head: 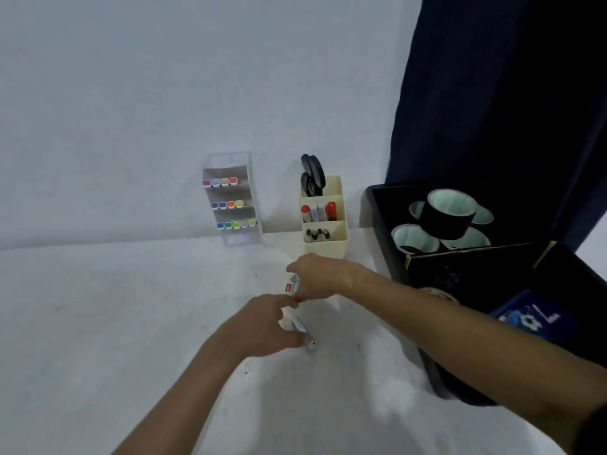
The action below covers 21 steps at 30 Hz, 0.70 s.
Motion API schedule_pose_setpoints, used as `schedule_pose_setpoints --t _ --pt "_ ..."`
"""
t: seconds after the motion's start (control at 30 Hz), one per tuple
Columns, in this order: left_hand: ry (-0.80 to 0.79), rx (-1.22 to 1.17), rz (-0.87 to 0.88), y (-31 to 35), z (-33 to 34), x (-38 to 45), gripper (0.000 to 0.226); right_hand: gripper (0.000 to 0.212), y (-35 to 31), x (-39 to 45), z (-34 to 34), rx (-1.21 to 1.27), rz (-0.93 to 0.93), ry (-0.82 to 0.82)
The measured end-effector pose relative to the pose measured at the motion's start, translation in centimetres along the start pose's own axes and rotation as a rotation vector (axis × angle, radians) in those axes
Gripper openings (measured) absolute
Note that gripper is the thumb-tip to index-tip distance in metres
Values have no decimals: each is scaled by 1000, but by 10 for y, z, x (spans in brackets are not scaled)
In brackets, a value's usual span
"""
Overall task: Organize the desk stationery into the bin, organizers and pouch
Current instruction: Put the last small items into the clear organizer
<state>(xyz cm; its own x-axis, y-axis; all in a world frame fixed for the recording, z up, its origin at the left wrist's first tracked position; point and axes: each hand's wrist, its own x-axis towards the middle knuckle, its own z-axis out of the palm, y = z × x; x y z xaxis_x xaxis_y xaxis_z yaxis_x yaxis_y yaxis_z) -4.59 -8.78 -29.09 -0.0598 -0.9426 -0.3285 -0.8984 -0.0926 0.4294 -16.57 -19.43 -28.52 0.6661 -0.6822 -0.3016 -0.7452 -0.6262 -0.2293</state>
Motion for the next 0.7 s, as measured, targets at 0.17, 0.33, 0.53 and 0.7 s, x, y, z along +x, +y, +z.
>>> schedule_pose_setpoints --t 0.17,0.33,0.53,0.7 --pt "95 -67 38 -7 28 -3 75 73 0 13 19 -80 -13 -42" --pt "119 -107 32 -18 33 1 76 79 9 15 17 1 1 -37" --pt "163 -97 -82 -47 26 1 72 86 18 9 16 13 -13 -72" --pt "132 -40 -78 -63 19 1 82 81 22 10 22 36 15 -35"
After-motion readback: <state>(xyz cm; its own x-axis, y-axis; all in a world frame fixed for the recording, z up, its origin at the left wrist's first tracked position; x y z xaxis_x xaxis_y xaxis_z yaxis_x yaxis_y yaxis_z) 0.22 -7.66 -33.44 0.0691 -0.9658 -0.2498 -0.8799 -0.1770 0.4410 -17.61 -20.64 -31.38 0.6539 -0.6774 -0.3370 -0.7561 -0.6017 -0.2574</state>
